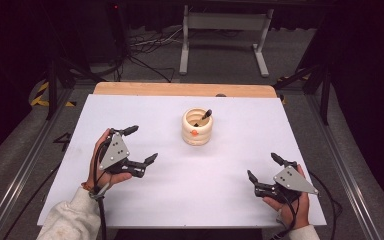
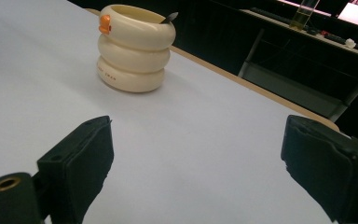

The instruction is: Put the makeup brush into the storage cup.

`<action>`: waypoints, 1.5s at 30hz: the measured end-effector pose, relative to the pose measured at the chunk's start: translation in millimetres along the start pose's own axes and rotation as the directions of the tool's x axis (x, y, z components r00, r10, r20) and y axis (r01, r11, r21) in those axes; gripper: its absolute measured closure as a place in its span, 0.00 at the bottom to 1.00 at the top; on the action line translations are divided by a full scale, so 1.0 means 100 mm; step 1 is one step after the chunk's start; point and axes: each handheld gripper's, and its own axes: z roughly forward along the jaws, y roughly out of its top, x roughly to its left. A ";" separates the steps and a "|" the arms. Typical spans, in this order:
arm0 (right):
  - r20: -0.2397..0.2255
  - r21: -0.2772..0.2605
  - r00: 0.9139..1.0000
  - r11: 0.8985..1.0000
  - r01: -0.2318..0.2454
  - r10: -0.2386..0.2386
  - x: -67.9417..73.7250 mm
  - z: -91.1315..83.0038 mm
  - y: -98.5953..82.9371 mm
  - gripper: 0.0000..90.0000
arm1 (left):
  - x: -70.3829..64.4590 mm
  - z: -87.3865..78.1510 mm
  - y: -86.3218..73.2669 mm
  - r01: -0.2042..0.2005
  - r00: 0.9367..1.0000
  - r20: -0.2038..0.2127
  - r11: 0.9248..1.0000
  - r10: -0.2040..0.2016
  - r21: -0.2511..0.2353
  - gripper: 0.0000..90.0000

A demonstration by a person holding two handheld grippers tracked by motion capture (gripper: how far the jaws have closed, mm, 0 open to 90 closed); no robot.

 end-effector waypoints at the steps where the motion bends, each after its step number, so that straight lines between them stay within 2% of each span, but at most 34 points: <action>1: 0.000 0.000 1.000 1.000 0.000 0.000 0.00 0.00 0.00 0.11 | 0.00 0.00 0.00 0.000 1.000 0.000 1.000 0.000 0.000 0.04; 17: -0.003 0.000 1.000 1.000 0.000 0.000 0.02 0.01 0.00 0.11 | 0.00 -0.20 -0.23 0.004 1.000 -0.025 0.998 -0.003 0.065 0.04; 22: -0.004 0.000 1.000 1.000 0.003 -0.003 0.03 0.01 0.00 0.11 | 0.00 -0.27 -0.29 0.012 0.999 -0.033 0.997 -0.010 0.078 0.04; 24: -0.004 -0.002 1.000 1.000 0.002 -0.002 0.03 0.01 0.00 0.11 | 0.00 -0.30 -0.33 0.030 0.999 -0.034 0.996 -0.027 0.083 0.04; 29: -0.005 -0.003 1.000 1.000 0.002 -0.002 0.03 0.01 0.01 0.11 | 0.00 -0.35 -0.39 0.027 0.999 -0.044 0.995 -0.023 0.100 0.05; 32: -0.005 -0.005 1.000 1.000 0.000 0.000 0.03 0.00 0.00 0.11 | -0.01 -0.39 -0.46 0.047 0.998 -0.048 0.992 -0.042 0.114 0.05; 34: -0.005 -0.006 1.000 1.000 0.000 0.000 0.03 0.00 0.00 0.11 | 0.00 -0.41 -0.48 0.038 0.998 -0.048 0.992 -0.032 0.120 0.05; 37: -0.006 -0.007 1.000 1.000 0.000 0.000 0.02 0.00 0.00 0.11 | -0.01 -0.44 -0.54 0.056 0.997 -0.052 0.989 -0.049 0.134 0.04; 40: -0.008 -0.008 1.000 1.000 0.002 -0.002 0.03 0.00 0.00 0.11 | 0.00 -0.46 -0.59 0.087 0.995 -0.055 0.988 -0.081 0.127 0.05; 45: -0.011 -0.008 1.000 1.000 0.008 -0.008 0.03 0.00 0.00 0.11 | 0.00 -0.50 -0.67 0.114 0.992 -0.063 0.984 -0.106 0.136 0.05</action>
